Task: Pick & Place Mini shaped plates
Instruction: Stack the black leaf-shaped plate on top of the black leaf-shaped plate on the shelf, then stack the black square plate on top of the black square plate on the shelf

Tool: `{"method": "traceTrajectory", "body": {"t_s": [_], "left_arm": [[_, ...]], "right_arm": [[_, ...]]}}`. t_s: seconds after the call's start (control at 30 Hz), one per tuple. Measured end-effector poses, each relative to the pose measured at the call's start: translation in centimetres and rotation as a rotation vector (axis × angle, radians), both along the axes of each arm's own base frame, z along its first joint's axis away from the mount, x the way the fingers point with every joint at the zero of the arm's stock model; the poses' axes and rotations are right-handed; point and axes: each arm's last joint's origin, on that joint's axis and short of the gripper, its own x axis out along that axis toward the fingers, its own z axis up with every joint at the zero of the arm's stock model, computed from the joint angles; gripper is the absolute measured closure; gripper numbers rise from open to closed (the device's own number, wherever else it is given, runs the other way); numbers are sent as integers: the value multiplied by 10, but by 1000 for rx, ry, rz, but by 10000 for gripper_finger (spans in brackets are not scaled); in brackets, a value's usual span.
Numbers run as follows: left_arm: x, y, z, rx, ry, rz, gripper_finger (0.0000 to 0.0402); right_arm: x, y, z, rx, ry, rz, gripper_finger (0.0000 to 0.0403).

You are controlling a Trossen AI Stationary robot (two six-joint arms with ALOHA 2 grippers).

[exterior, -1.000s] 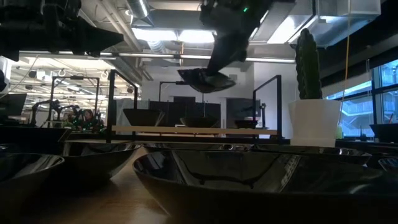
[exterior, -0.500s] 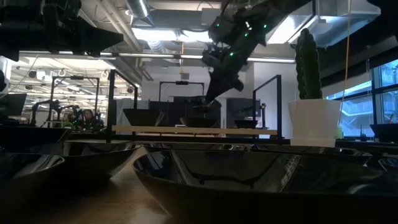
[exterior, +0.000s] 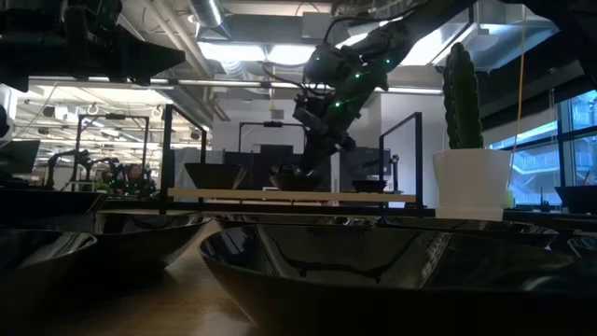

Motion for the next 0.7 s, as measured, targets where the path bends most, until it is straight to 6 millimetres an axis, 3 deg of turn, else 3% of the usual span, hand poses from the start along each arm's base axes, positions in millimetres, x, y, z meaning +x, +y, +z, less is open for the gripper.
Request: {"method": "traceTrajectory", "body": {"t_s": [0.3, 0.53, 0.7], "left_arm": [[0, 0, 0, 0, 0, 0, 396], [0, 0, -1, -1, 14, 0, 396], [0, 0, -1, -1, 15, 0, 396]], "right_arm": [[0, 0, 0, -7, 6, 10, 365], [0, 0, 1, 0, 7, 3, 292], [5, -2, 19, -28, -16, 21, 248]]}}
